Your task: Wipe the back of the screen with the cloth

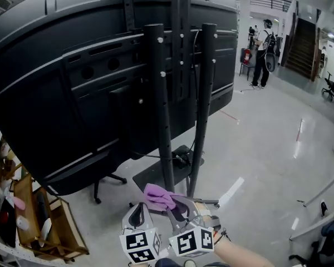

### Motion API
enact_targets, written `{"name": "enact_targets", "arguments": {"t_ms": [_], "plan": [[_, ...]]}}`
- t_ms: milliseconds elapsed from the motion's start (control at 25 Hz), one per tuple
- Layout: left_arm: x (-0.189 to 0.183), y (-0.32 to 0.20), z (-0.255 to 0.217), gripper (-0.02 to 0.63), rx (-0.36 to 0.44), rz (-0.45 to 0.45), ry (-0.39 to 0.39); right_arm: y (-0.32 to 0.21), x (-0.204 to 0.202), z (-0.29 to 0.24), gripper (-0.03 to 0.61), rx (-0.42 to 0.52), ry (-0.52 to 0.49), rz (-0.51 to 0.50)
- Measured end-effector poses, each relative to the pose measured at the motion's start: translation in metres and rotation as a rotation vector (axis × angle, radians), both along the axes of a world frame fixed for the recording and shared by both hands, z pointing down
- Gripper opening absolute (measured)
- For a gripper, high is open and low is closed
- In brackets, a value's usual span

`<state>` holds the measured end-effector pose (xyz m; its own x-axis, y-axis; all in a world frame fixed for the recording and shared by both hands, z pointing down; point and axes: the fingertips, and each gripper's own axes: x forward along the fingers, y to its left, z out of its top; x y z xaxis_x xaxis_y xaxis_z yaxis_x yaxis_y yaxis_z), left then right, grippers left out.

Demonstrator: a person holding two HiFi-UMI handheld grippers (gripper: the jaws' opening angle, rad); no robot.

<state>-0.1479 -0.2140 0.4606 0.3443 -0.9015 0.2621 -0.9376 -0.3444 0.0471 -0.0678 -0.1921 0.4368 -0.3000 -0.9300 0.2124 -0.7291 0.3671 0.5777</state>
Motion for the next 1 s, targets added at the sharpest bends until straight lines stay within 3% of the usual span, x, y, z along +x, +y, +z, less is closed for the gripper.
{"name": "enact_targets", "arguments": {"t_ms": [200, 480, 720, 1000], "plan": [[0.120, 0.012, 0.015, 0.008, -0.043, 0.193, 0.012, 0.033, 0.121, 0.008, 0.064, -0.014, -0.108, 0.241], [0.245, 0.005, 0.008, 0.008, -0.019, 0.386, -0.013, 0.044, 0.233, 0.019, 0.064, -0.032, -0.250, 0.450], [0.330, -0.033, 0.019, 0.008, -0.026, 0.456, -0.011, 0.010, 0.314, 0.030, 0.064, -0.044, -0.308, 0.517], [0.436, -0.122, -0.003, 0.008, -0.016, 0.432, 0.042, -0.081, 0.414, 0.007, 0.064, -0.044, -0.288, 0.458]]}}
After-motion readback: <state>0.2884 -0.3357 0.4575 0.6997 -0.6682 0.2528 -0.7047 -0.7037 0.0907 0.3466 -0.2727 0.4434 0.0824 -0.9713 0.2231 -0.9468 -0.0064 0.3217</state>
